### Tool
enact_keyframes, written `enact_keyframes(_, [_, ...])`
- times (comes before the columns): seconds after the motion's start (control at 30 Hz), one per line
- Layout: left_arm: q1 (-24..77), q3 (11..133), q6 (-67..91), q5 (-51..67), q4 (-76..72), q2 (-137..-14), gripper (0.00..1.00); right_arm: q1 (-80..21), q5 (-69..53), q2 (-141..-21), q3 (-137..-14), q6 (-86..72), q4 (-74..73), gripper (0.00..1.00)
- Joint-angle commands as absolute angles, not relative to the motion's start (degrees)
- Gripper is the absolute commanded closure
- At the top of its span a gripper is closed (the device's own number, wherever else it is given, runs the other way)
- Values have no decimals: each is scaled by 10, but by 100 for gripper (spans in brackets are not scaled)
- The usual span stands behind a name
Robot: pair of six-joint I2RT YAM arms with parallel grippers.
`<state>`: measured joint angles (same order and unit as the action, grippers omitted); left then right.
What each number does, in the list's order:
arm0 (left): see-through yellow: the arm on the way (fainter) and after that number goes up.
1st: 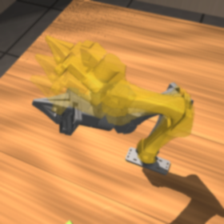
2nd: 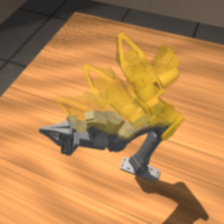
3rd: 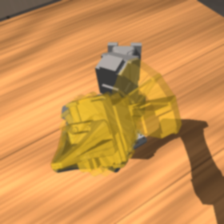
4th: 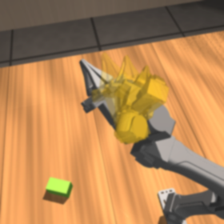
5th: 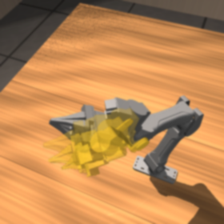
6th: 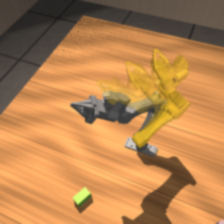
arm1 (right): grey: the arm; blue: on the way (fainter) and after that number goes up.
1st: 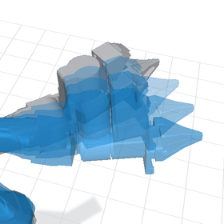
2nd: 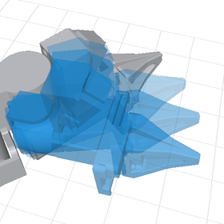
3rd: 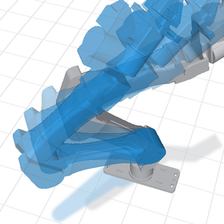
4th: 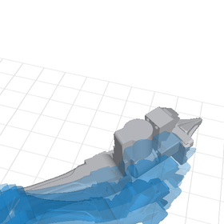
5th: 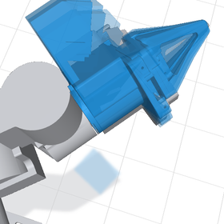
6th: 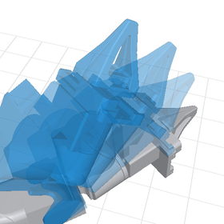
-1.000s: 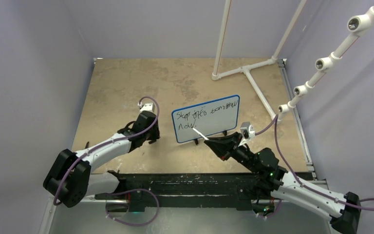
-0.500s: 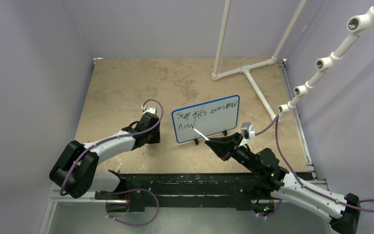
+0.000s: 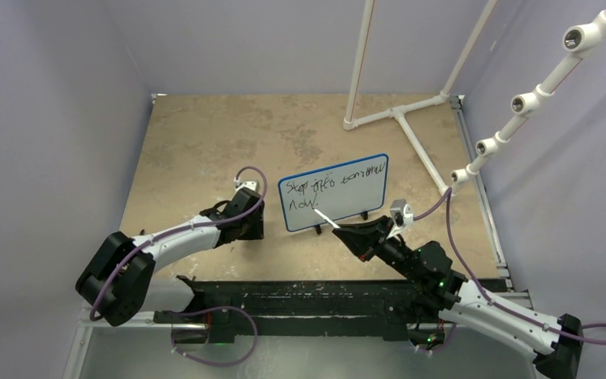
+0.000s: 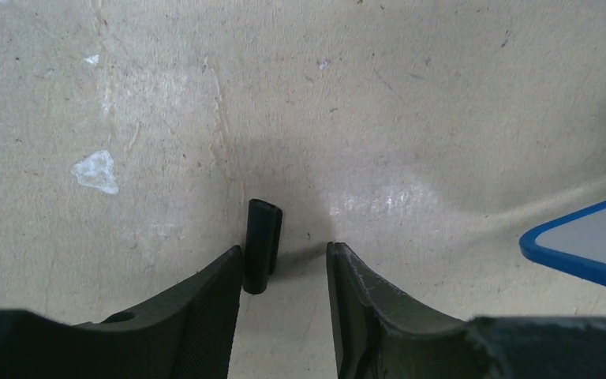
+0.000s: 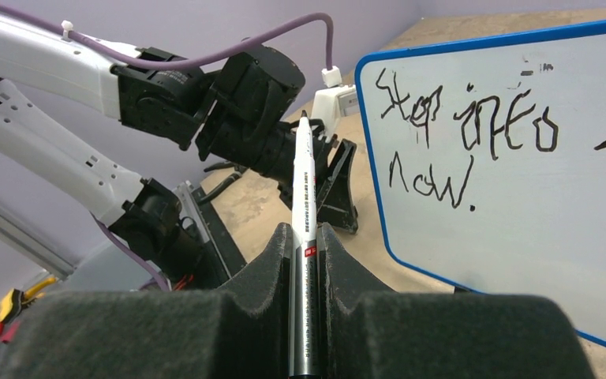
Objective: Write a sentence on the whiteboard
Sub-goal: Close the whiteboard marker at the center of the board.
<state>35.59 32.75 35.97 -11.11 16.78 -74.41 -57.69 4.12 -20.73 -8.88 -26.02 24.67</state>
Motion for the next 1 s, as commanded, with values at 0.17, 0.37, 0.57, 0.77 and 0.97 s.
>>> enact_keyframes(0.17, [369, 331, 375, -202, 208, -744, 69, -576, 54, -200, -83, -264, 260, 100])
enact_keyframes(0.37, [368, 344, 362, -196, 176, -778, 73, -576, 53, -200, -83, -265, 260, 100])
enact_keyframes(0.57, [368, 344, 356, -200, 169, -793, 77, -576, 56, -196, -82, -265, 254, 100])
enact_keyframes(0.77, [368, 335, 368, -211, 165, -788, 100, -576, 50, -200, -85, -264, 256, 100])
enact_keyframes(0.97, [367, 325, 452, -175, 109, -649, 100, -576, 16, -242, -100, -256, 297, 100])
